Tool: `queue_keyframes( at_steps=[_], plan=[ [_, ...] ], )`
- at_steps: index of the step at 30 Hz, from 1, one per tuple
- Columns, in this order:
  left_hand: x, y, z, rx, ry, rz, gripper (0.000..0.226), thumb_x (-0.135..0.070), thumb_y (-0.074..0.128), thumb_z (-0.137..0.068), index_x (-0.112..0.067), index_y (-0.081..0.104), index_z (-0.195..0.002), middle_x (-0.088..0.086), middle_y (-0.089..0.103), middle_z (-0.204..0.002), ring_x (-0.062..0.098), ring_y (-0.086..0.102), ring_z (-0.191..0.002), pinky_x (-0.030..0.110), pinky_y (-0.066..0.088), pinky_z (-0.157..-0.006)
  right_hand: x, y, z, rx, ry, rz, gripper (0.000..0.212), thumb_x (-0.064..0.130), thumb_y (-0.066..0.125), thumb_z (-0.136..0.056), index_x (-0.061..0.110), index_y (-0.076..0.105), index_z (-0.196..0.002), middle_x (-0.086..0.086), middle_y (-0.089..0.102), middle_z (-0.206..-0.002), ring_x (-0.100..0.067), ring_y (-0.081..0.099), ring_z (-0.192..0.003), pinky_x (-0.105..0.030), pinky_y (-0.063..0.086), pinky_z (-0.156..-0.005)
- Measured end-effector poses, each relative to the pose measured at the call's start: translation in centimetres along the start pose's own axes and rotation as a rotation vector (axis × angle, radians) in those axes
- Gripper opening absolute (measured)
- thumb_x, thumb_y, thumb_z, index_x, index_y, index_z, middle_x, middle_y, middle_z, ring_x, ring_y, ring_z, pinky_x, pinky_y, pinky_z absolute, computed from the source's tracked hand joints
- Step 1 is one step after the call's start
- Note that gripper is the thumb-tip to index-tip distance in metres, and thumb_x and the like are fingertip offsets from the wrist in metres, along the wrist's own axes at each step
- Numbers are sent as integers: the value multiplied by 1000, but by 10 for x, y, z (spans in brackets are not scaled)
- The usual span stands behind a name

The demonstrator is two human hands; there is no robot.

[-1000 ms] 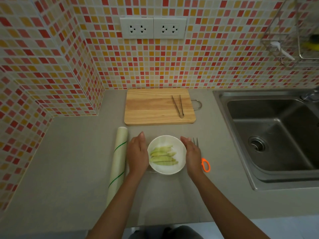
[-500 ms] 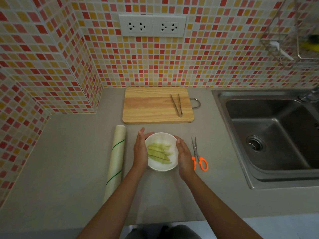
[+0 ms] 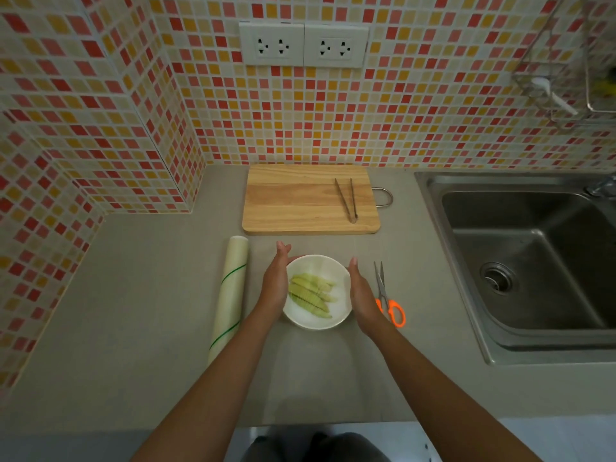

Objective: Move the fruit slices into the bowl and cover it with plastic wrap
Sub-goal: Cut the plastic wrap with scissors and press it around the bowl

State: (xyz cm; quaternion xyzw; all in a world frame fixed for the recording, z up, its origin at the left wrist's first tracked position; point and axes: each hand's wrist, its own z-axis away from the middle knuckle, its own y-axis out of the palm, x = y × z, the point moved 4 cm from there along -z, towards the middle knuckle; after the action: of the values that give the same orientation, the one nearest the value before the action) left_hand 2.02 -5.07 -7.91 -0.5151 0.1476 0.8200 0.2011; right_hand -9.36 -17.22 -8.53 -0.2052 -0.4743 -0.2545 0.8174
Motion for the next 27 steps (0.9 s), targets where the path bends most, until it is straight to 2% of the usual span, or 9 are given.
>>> queue_keyframes(
  at_steps=[2,3,5,7,11,16,20,24,27],
  plan=[
    [-3,1,-2,65,-17,-82,74,-73,21,-88,-27,48,-139,3,55,-140,21,53,-126,44,38,-111,6,-6,-4,39,-74,119,78,53,16,-100,-9,63,-98,-30,67,-103,-40,64,-98,-49,51,-88],
    [-5,2,-3,96,-9,-127,73,-74,21,-87,-29,51,-135,3,54,-141,21,52,-128,45,35,-113,10,-9,-5,54,-133,181,80,53,15,-100,-11,63,-100,-32,65,-105,-43,62,-99,-51,49,-89],
    [-14,0,-2,94,48,-171,71,-72,20,-89,-27,52,-134,3,56,-139,19,51,-128,43,33,-114,19,-16,-8,24,-159,172,73,55,18,-99,4,67,-112,-16,67,-117,-30,63,-104,-41,48,-88],
    [-21,-8,4,-31,148,-149,71,-69,19,-90,-26,48,-139,-2,57,-138,15,49,-129,37,32,-112,33,-18,-12,-11,-178,91,62,53,20,-99,15,65,-120,-3,64,-124,-19,58,-112,-32,44,-90],
    [4,-13,35,-222,146,112,60,-65,25,-93,-33,48,-137,-6,62,-128,12,55,-121,34,39,-106,43,2,-13,212,-127,46,59,49,23,-100,13,65,-121,-6,65,-126,-17,60,-116,-33,44,-101],
    [22,-6,38,-222,40,197,48,-51,28,-99,-31,51,-136,0,57,-137,18,54,-124,37,40,-109,32,12,-11,325,-55,14,51,48,35,-99,13,66,-121,-9,69,-119,-20,65,-109,-24,53,-86],
    [22,-10,27,-178,31,173,50,-60,27,-96,-36,58,-127,2,64,-126,16,63,-110,36,48,-100,21,14,-10,327,4,-100,51,47,37,-99,11,69,-114,-16,69,-114,-26,67,-103,-28,56,-82],
    [18,-13,18,-102,45,69,53,-59,24,-97,-35,57,-130,0,63,-127,16,61,-113,33,48,-97,17,15,-6,372,32,-99,62,56,33,-96,7,66,-116,-23,65,-120,-33,63,-112,-44,47,-99],
    [8,-16,9,9,59,-26,48,-64,21,-94,-48,61,-117,-5,66,-121,14,62,-112,26,48,-88,12,16,-7,342,25,-35,69,54,34,-97,-6,61,-115,-29,61,-120,-39,60,-114,-48,44,-104]
  ],
)
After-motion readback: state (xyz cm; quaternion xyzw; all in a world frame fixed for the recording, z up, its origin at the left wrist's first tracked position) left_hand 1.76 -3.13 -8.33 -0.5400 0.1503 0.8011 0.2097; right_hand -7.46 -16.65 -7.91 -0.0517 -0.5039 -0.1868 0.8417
